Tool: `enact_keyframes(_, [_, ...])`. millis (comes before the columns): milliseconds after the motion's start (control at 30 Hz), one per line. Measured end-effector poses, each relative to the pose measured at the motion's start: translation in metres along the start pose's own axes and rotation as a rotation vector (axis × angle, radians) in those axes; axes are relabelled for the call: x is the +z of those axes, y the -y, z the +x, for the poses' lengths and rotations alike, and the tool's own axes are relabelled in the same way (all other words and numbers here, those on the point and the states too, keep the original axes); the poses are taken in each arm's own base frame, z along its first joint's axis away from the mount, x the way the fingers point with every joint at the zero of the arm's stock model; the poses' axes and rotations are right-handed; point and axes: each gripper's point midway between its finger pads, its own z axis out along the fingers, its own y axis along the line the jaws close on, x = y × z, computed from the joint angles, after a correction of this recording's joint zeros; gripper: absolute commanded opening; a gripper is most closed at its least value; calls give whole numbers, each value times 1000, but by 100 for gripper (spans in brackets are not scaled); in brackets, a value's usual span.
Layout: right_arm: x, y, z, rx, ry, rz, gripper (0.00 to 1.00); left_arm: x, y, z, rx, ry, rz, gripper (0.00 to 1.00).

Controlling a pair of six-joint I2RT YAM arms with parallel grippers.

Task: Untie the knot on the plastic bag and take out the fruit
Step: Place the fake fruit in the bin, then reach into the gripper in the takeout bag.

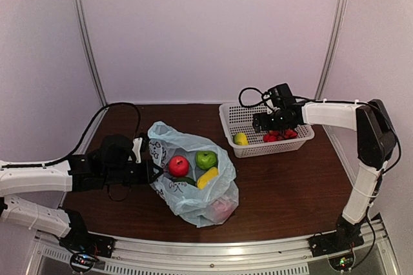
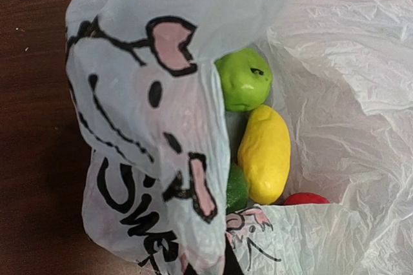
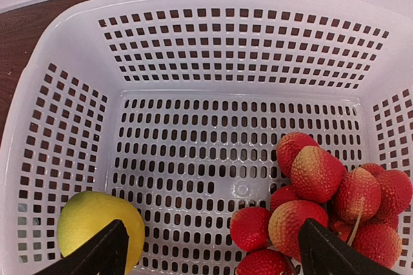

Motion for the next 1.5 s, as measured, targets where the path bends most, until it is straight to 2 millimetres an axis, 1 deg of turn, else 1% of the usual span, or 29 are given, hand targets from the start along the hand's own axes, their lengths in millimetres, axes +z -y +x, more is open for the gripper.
enact_keyframes(67, [-2,-1,-1,0,2,-8,92,0,0,0,4,1,1,0])
enact_keyframes(133, [-8,-4,-5,1,9,-26,92,0,1,-1,11,3,5,0])
enact_keyframes(233, [-32,-12,-17,5,50,-76,91,-2,5,-3,25,12,22,0])
enact_keyframes(300, [-54,-19,-27,2,90,-116,91,-4,9,-7,35,26,42,0])
enact_keyframes(400, [-99,-36,-42,-26,172,-187,91,-7,14,-11,48,42,62,0])
enact_keyframes(433, [-112,-42,-45,-38,194,-211,91,-7,14,-11,50,44,64,0])
enact_keyframes(500, [-142,-63,-44,-71,236,-271,91,-7,15,-12,52,46,66,0])
enact_keyframes(533, [-158,-77,-40,-91,251,-313,91,-6,15,-12,52,47,68,0])
enact_keyframes(600, [-182,-102,-27,-131,266,-388,90,-6,17,-13,51,50,75,0])
enact_keyframes(667, [-201,-121,-12,-163,268,-451,89,-5,18,-13,51,50,78,0])
enact_keyframes(700, [-212,-135,0,-189,263,-498,88,-5,18,-13,51,51,80,0])
enact_keyframes(833, [-248,-181,35,-281,247,-640,84,-3,20,-12,51,52,98,0])
enact_keyframes(867, [-254,-191,41,-299,242,-666,83,-3,20,-11,51,53,103,0])
enact_keyframes(933, [-265,-215,63,-351,214,-727,80,-1,18,-7,51,51,109,0])
enact_keyframes(1000, [-268,-233,79,-387,183,-759,76,0,15,-3,52,46,107,0])
enact_keyframes(1067, [-265,-248,95,-414,144,-776,74,2,12,0,53,43,108,0])
enact_keyframes(1200, [-244,-277,120,-463,66,-753,69,3,12,9,65,27,133,0])
enact_keyframes(1300, [-226,-298,126,-486,30,-701,64,5,11,15,78,14,149,0])
enact_keyframes(1433, [-207,-315,125,-483,11,-642,63,7,9,19,91,7,152,0])
enact_keyframes(1500, [-193,-319,128,-483,-2,-606,62,8,7,21,93,9,149,0])
